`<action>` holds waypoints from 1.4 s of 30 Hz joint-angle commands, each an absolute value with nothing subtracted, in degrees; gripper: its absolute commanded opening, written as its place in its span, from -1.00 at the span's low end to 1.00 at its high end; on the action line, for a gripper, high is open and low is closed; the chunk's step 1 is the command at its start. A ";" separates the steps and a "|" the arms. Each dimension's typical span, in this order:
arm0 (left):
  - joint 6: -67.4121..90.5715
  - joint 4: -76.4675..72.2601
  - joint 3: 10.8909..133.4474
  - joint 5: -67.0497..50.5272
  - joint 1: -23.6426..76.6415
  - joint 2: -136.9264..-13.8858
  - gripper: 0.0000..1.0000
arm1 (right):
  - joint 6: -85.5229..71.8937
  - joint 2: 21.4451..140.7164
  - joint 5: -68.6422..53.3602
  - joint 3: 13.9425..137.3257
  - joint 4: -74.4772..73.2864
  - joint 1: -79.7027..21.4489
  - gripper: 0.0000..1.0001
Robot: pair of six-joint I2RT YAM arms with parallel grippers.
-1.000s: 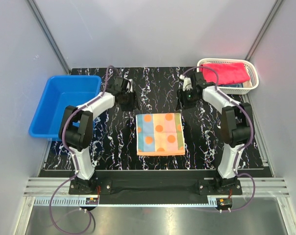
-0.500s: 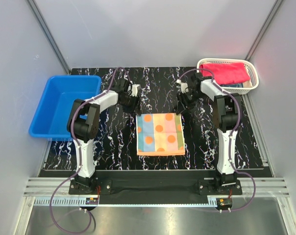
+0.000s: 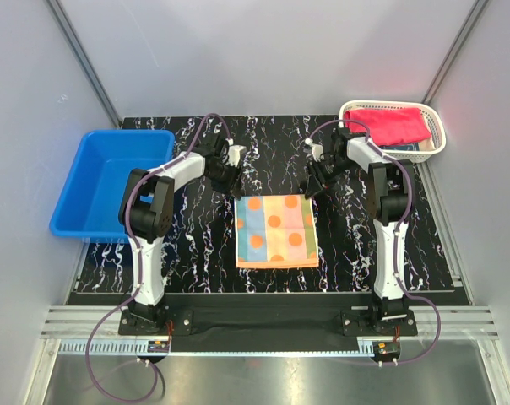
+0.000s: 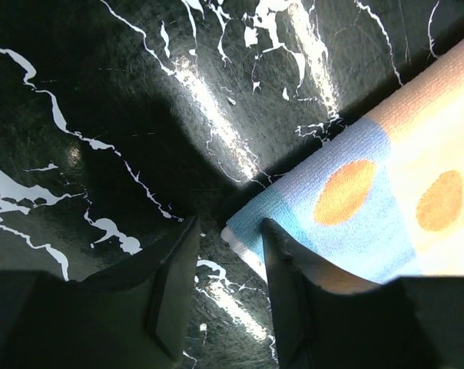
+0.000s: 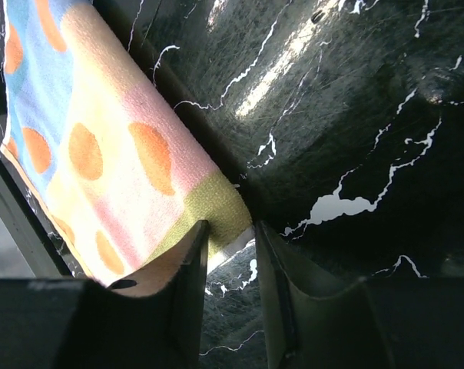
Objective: Fold and stack the towels
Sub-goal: Fold the towel
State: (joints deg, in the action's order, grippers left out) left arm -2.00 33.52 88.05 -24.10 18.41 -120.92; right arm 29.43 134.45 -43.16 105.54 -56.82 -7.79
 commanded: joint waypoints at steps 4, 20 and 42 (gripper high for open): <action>-6.42 36.30 88.95 -24.61 18.11 -122.70 -0.24 | 32.08 136.23 -45.17 108.37 -58.36 -6.86 -0.41; -4.75 35.33 91.23 -24.53 18.19 -121.56 -1.00 | 28.92 130.43 -43.59 106.26 -49.93 -6.59 -1.00; -2.90 34.71 90.00 -21.27 21.61 -110.57 -1.00 | 23.91 111.80 -35.25 87.28 -23.55 -6.59 -1.00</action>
